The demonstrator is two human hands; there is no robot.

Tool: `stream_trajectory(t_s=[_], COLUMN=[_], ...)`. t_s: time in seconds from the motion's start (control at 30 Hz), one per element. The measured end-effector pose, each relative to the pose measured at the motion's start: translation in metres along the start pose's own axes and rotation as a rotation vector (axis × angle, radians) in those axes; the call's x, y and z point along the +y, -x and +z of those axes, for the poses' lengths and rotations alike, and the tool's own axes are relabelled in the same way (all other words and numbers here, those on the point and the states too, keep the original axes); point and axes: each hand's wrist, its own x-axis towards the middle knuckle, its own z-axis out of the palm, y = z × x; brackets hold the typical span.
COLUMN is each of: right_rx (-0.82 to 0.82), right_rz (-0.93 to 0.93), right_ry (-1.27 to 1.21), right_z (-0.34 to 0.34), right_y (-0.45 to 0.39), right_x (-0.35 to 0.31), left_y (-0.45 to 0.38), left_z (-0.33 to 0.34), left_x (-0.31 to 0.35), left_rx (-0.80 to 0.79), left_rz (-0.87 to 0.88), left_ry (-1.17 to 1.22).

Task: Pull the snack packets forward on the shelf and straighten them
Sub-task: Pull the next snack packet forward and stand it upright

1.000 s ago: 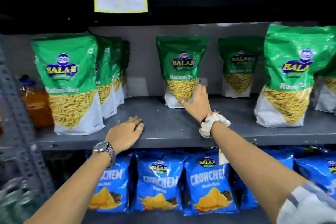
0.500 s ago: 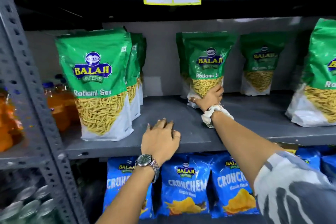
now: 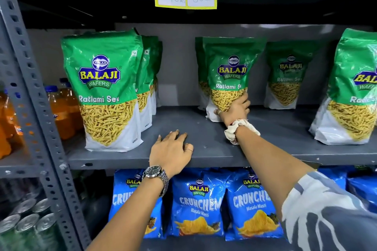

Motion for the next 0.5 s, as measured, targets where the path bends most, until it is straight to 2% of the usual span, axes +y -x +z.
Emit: stream_trajectory(t_s=[0.2,0.5], right_rx=[0.038,-0.025], right_rz=[0.003,-0.005], right_ry=[0.0,-0.026], right_z=[-0.0077,-0.0046], right_y=[0.0079,0.0072], right_x=[0.0035,-0.0028], left_y=[-0.0018,-0.0018], left_z=[-0.0004,0.0], left_x=[-0.0003,-0.0008], left_rx=[-0.023,-0.018], left_rz=[0.001,-0.008], left_ry=[-0.015,-0.024])
